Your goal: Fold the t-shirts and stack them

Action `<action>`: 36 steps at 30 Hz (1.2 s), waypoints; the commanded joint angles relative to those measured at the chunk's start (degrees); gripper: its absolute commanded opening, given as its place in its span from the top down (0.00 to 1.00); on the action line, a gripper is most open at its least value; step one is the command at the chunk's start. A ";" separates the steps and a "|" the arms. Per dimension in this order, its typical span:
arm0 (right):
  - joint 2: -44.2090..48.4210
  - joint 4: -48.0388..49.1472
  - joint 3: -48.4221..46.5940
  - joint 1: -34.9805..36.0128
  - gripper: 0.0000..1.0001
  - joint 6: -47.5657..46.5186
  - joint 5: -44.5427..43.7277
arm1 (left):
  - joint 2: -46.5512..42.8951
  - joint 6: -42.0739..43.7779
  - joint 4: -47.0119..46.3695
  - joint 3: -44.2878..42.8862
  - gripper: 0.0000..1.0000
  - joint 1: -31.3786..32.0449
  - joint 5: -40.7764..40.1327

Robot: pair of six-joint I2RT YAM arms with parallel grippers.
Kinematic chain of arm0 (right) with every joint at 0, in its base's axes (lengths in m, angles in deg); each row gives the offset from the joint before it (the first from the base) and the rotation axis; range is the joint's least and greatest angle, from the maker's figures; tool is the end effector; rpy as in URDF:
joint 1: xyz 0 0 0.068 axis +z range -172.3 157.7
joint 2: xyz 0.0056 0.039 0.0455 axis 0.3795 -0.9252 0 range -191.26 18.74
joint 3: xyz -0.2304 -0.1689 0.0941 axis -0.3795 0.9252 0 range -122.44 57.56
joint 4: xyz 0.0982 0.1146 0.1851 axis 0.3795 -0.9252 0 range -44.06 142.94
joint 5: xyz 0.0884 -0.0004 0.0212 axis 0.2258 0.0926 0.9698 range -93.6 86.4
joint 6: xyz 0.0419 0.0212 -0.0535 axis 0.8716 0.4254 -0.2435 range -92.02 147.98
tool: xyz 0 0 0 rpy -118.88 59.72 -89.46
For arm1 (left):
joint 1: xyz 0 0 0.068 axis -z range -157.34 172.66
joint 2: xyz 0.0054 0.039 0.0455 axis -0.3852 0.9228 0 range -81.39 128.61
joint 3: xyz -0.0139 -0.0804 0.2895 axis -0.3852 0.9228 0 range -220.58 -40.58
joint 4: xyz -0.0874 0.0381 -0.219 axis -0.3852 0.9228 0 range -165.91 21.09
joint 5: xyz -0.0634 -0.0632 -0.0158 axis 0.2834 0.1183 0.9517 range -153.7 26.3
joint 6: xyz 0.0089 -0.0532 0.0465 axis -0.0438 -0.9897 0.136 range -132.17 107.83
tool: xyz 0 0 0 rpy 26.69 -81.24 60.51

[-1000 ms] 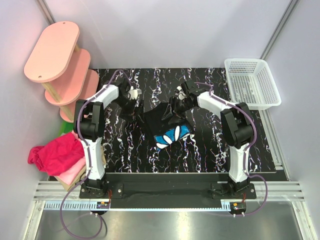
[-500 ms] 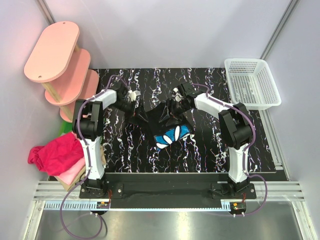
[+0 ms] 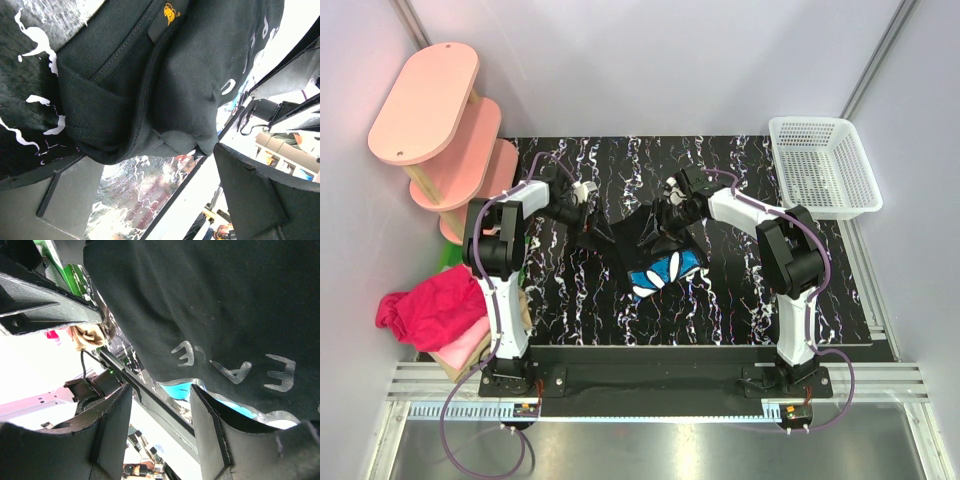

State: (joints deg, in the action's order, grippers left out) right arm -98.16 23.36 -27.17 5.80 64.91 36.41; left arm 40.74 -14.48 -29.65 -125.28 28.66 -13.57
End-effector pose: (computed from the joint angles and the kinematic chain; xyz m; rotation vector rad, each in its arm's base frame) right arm 0.3594 0.2346 0.2032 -0.0409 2.8474 1.2541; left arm 0.3928 -0.0865 0.1640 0.1629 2.8036 -1.3209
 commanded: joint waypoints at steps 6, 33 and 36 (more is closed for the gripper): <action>-0.34 2.25 1.23 0.64 0.43 0.69 0.16 | 4.78 0.11 -5.21 -0.46 0.01 1.12 -3.99; -2.28 7.70 5.98 0.73 0.44 2.18 1.48 | 7.95 -1.82 -4.95 -6.43 0.01 8.59 -11.46; -2.28 8.49 6.50 0.82 0.45 2.27 1.65 | 8.39 -1.56 -4.77 -6.44 0.01 8.85 -10.93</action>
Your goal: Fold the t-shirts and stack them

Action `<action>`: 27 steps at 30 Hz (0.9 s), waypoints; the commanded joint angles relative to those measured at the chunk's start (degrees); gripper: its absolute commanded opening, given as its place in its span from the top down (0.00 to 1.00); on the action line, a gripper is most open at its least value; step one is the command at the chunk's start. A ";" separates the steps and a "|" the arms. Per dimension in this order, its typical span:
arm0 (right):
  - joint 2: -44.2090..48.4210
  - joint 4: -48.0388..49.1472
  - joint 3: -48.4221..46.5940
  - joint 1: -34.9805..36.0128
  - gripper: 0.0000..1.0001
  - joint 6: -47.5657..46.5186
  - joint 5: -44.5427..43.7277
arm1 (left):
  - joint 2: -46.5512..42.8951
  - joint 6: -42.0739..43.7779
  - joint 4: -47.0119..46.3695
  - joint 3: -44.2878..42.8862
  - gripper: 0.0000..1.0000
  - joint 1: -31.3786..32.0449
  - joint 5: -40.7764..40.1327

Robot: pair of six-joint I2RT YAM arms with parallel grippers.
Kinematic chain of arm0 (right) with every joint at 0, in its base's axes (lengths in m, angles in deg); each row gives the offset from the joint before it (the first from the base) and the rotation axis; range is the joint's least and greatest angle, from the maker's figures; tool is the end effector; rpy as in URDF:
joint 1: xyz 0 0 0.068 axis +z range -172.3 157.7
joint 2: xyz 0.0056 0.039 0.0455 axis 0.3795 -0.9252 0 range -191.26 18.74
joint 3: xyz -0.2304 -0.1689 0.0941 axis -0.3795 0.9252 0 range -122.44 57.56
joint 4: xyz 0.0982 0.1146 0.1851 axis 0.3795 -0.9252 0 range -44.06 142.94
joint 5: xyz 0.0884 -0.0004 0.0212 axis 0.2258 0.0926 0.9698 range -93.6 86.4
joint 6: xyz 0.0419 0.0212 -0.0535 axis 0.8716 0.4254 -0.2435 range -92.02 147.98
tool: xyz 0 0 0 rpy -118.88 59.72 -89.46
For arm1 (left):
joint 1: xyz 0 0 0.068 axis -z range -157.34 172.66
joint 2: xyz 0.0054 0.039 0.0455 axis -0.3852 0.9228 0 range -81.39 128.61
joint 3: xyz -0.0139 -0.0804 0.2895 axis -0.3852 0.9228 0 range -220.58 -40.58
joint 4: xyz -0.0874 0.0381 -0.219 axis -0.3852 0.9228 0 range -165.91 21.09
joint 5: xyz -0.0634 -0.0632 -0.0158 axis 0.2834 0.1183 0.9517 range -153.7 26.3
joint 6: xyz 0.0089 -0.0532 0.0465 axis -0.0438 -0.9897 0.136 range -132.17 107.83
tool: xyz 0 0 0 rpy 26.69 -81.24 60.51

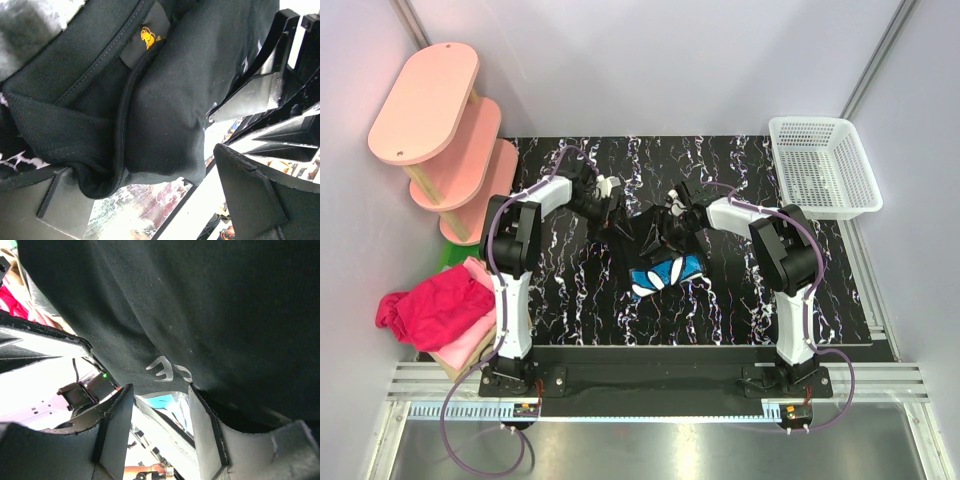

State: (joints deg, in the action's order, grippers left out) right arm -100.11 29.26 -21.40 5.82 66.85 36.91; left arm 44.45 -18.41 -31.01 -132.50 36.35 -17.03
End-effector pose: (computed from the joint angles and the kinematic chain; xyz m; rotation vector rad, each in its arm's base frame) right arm 0.3541 0.2324 0.1683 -0.0210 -2.8669 -1.2490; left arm 0.4079 -0.1433 0.1654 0.3038 2.8214 -1.2528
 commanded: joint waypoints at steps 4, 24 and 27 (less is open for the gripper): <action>-0.60 3.29 1.26 0.97 0.45 0.68 1.41 | 4.85 2.55 -3.42 1.48 0.01 1.42 -7.82; 1.07 3.56 0.91 1.24 0.47 0.85 1.94 | 4.15 4.92 0.00 -1.42 1.00 3.62 -7.04; 2.30 3.64 0.65 1.50 0.47 0.68 2.20 | 3.62 5.71 1.32 -1.77 1.00 3.53 -6.95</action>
State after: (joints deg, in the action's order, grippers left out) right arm -100.28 31.49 -20.39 6.21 67.49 38.04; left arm 46.88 -15.42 -31.05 -133.37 39.52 -19.71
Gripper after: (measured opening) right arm 0.534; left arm 0.116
